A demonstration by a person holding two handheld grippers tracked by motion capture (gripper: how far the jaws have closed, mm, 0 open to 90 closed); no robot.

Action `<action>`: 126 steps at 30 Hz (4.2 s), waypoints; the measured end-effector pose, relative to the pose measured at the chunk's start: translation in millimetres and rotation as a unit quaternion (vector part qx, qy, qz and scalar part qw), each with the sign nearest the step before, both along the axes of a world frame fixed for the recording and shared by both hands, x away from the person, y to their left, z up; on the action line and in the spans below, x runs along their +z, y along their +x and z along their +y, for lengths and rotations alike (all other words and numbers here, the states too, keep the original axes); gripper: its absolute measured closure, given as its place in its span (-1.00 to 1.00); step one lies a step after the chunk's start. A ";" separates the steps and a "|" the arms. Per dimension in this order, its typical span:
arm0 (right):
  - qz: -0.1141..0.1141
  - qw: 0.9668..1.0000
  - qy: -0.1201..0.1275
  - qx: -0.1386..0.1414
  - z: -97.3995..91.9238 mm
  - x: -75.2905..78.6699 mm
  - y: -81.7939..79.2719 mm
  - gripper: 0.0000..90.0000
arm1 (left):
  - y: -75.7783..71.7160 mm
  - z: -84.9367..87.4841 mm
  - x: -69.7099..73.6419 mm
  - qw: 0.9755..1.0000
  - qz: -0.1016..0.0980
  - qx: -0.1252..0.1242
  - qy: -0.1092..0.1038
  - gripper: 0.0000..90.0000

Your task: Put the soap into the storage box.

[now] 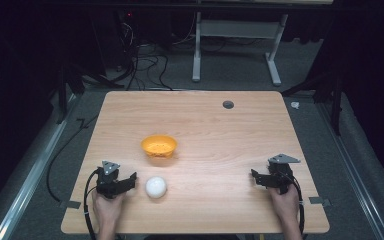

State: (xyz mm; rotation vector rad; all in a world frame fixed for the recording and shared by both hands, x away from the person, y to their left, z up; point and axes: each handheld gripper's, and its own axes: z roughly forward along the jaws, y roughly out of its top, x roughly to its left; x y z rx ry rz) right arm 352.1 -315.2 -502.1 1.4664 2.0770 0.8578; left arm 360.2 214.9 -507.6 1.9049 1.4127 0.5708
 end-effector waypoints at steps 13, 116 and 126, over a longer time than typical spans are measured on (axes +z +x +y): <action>0.001 1.000 0.000 0.000 0.0 0.1 -0.1 -0.55 | -7.3 -1.5 6.4 1.000 -0.009 -0.016 -0.014 -0.53; 0.001 1.000 0.000 0.001 -0.1 0.1 0.0 -0.55 | -36.2 -90.0 13.3 0.984 0.022 -0.170 0.044 -0.46; 0.000 1.000 0.000 0.000 -0.3 0.1 -0.1 -0.55 | -30.6 -90.2 31.3 0.982 0.013 -0.183 0.041 -0.45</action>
